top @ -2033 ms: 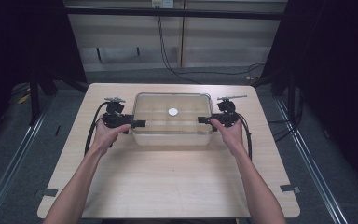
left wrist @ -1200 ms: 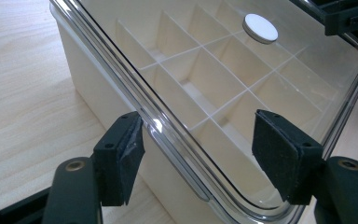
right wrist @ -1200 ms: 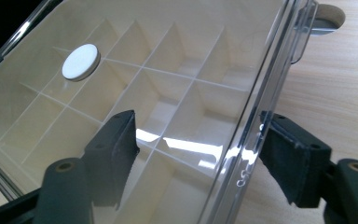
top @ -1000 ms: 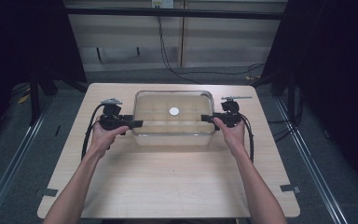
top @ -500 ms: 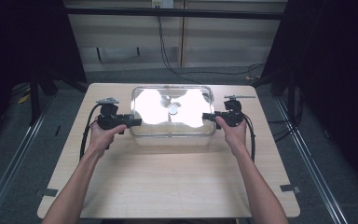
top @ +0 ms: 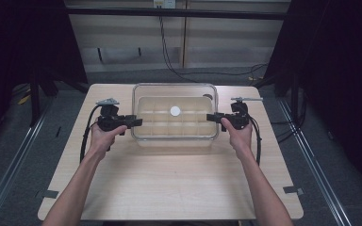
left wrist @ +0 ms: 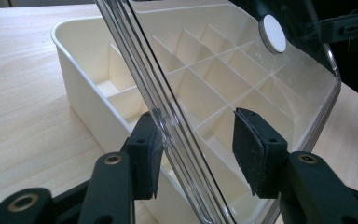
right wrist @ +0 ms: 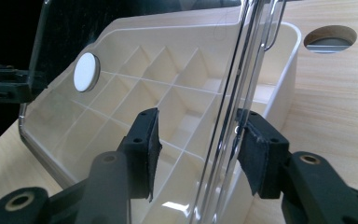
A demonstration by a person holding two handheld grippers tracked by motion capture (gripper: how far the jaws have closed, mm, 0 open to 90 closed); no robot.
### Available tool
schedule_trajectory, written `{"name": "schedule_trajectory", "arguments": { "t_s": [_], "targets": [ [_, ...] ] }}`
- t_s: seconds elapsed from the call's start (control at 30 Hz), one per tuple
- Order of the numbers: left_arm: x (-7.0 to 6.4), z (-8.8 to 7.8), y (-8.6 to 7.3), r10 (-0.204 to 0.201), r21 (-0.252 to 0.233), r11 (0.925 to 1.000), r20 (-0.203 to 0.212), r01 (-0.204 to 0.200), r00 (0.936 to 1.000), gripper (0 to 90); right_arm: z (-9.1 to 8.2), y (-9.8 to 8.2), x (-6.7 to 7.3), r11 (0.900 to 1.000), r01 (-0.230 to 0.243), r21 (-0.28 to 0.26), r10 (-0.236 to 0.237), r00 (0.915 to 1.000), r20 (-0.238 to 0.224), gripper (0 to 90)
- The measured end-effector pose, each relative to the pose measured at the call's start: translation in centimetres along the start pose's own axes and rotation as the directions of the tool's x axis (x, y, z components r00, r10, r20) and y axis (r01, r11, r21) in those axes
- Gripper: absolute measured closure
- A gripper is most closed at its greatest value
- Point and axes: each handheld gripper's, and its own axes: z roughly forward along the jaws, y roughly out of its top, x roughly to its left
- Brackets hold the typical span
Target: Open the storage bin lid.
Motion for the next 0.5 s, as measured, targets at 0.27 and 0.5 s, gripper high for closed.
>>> {"name": "schedule_trajectory", "arguments": {
  "t_s": [0.27,0.5],
  "targets": [
    [-0.7,-0.2,0.1,-0.007,-0.03,0.9995,0.107,0.01,0.9942,57.3,-1.1,-0.5,0.6,0.999,0.023,-0.025,-0.024,0.9991,-0.035,65.4],
    [-1.5,-0.5,0.3,0.018,-0.031,0.9994,0.071,-0.016,0.9973,61.9,-2.0,-0.5,1.4,0.998,0.044,-0.038,-0.045,0.9989,-0.011,66.8]
  ]
}}
